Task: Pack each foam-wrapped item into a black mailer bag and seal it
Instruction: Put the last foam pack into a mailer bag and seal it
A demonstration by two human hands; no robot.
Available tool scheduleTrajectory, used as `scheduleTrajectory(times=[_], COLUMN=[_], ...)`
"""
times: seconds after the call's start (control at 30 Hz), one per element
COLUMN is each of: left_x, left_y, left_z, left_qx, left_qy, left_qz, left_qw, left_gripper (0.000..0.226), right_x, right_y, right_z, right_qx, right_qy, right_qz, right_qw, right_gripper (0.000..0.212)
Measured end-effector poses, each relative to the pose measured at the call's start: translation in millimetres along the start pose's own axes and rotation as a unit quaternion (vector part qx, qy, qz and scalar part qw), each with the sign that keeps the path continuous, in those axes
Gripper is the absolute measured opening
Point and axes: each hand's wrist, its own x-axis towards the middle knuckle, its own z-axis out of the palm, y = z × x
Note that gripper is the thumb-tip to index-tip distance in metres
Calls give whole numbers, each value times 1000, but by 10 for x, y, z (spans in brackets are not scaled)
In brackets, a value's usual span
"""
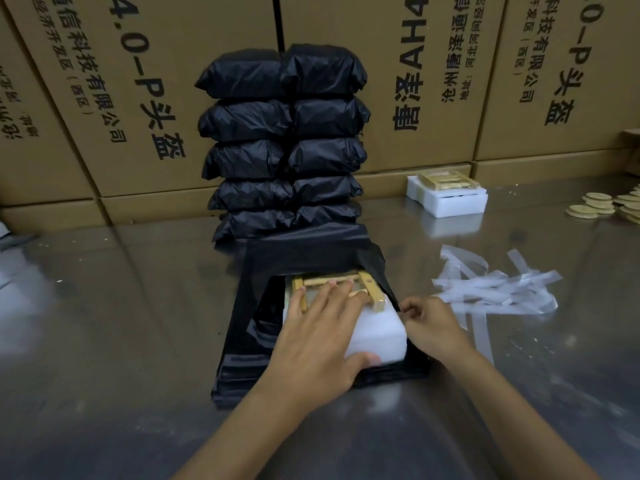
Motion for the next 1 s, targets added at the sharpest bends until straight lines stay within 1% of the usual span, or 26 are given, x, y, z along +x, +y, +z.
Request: scheduleTrajectory(times=[0.1, 0.23, 0.3, 0.37, 0.43, 0.47, 0.5, 0.53, 0.57, 0.6, 0.67, 0.73, 0.8, 0.83, 0.87, 0.9, 0.93, 1.0], left_x=[111, 170, 141, 83, 24, 9, 10, 28, 53, 85, 151, 204, 233, 246, 259, 270, 278, 293], left_y=[-63, -140, -164, -198, -248, -296, -354, -416, -484, -551, -675, -764, -823, -841, -856, -867, -870, -867], left_z=[29, 48, 53, 37, 7, -13, -40, -69, -96, -119, -172, -203, -216, -221, -221, -218, -223, -246], left_qx=[16, 14, 7, -19, -73, -90, -104, -118, -134, -150, -159, -135, -122, -135, -168, -221, -286, -418], left_qy=[-5, -11, 3, 55, 159, 212, 245, 259, 256, 235, 169, 119, 103, 100, 98, 97, 93, 84], left_qz=[-38, -47, -43, -34, -35, -53, -87, -132, -179, -224, -291, -313, -313, -322, -342, -371, -402, -449], left_qw=[999, 999, 999, 998, 984, 972, 960, 949, 941, 934, 928, 933, 936, 932, 919, 897, 865, 785], left_gripper=[71, 69, 67, 57, 38, 29, 24, 25, 30, 36, 43, 35, 21, 15, 12, 11, 11, 10], right_x=[-50, -105, -119, -121, -111, -94, -86, -65, -44, -21, 22, 78, 128, 144, 150, 151, 153, 140], right_y=[70, 96, 97, 92, 76, 68, 41, 22, -6, -40, -143, -248, -329, -356, -380, -397, -414, -455], right_z=[-36, -40, -38, -40, -52, -59, -68, -69, -71, -69, -66, -59, -65, -80, -106, -140, -184, -265], right_qx=[52, 111, 136, 160, 208, 229, 243, 248, 238, 216, 165, 108, -9, -67, -113, -150, -183, -239], right_qy=[-4, -17, -18, -17, -11, -7, 1, 17, 42, 69, 100, 98, 89, 81, 68, 46, 18, -39], right_qz=[18, 28, 33, 46, 65, 70, 68, 58, 41, 16, -38, -75, -115, -139, -156, -165, -170, -167], right_qw=[998, 993, 990, 986, 976, 971, 968, 967, 969, 974, 980, 986, 989, 985, 979, 974, 968, 956], right_gripper=[24, 20, 20, 17, 11, 6, 1, 6, 11, 14, 18, 18, 15, 18, 23, 30, 37, 46])
